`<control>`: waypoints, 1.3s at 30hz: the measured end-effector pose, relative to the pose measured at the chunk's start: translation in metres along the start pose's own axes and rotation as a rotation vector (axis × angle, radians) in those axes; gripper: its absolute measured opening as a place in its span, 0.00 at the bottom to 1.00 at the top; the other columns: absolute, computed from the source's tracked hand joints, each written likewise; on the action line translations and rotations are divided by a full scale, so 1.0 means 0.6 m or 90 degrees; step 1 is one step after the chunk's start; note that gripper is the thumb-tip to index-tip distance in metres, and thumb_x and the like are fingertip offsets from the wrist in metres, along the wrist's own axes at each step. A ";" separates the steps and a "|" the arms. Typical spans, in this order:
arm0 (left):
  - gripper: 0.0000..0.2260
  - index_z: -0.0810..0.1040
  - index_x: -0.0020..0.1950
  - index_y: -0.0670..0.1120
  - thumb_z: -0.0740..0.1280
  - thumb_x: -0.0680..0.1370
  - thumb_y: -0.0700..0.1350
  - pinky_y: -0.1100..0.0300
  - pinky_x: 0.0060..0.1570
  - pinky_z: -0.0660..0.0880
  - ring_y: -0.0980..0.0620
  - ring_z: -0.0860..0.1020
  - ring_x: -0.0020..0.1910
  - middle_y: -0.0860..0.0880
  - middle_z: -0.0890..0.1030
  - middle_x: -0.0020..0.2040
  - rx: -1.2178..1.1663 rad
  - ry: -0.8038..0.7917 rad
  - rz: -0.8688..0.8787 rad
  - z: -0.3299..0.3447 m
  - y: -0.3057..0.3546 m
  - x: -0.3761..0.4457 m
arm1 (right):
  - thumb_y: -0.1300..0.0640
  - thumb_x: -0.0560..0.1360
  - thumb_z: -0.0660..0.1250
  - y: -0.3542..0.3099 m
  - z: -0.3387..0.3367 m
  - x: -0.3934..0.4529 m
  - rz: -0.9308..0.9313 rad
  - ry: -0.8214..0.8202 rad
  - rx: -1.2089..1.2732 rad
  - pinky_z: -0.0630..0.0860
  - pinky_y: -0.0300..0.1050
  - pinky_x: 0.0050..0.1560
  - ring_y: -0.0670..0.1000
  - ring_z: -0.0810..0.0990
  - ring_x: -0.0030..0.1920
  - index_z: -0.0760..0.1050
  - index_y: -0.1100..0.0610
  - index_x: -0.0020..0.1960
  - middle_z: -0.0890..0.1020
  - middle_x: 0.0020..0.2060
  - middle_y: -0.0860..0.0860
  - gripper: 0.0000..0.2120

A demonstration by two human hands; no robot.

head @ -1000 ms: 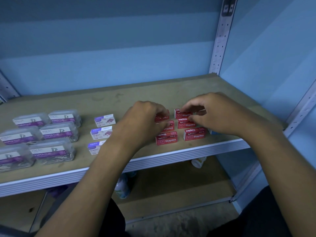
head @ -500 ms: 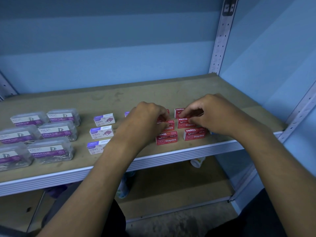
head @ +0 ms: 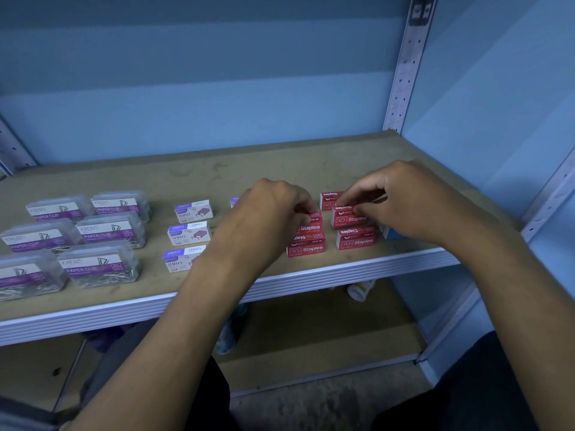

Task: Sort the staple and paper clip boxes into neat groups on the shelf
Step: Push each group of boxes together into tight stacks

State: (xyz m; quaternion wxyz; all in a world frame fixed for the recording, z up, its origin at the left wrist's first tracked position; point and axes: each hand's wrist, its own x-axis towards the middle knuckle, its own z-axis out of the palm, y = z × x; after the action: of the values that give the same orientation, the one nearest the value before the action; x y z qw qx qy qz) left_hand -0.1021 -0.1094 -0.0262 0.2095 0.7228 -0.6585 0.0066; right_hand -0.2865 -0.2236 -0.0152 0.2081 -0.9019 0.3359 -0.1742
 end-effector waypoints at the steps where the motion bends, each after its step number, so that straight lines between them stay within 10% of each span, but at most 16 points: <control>1: 0.10 0.83 0.59 0.54 0.68 0.79 0.47 0.65 0.47 0.74 0.58 0.80 0.48 0.54 0.84 0.54 -0.001 0.001 0.001 -0.001 0.002 -0.002 | 0.57 0.76 0.72 -0.001 -0.002 -0.003 -0.002 -0.001 0.001 0.83 0.45 0.52 0.45 0.83 0.51 0.85 0.41 0.53 0.86 0.53 0.44 0.11; 30: 0.10 0.84 0.56 0.53 0.68 0.79 0.43 0.60 0.50 0.78 0.55 0.81 0.48 0.53 0.85 0.53 -0.013 -0.025 0.016 0.011 0.000 -0.010 | 0.58 0.78 0.70 -0.002 0.004 -0.013 -0.014 -0.057 -0.044 0.75 0.31 0.47 0.41 0.81 0.49 0.85 0.41 0.54 0.85 0.54 0.43 0.12; 39: 0.20 0.81 0.63 0.54 0.73 0.73 0.57 0.57 0.53 0.78 0.56 0.80 0.54 0.56 0.82 0.59 -0.017 -0.032 0.019 0.005 0.004 -0.021 | 0.55 0.74 0.75 -0.012 -0.003 -0.025 -0.009 -0.113 -0.034 0.71 0.23 0.44 0.32 0.78 0.47 0.81 0.43 0.62 0.82 0.52 0.39 0.17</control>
State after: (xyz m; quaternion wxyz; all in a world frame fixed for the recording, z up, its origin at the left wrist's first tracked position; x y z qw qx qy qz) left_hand -0.1070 -0.0987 -0.0317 0.2024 0.7099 -0.6744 -0.0175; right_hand -0.2941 -0.2092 -0.0130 0.2118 -0.9214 0.3141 -0.0864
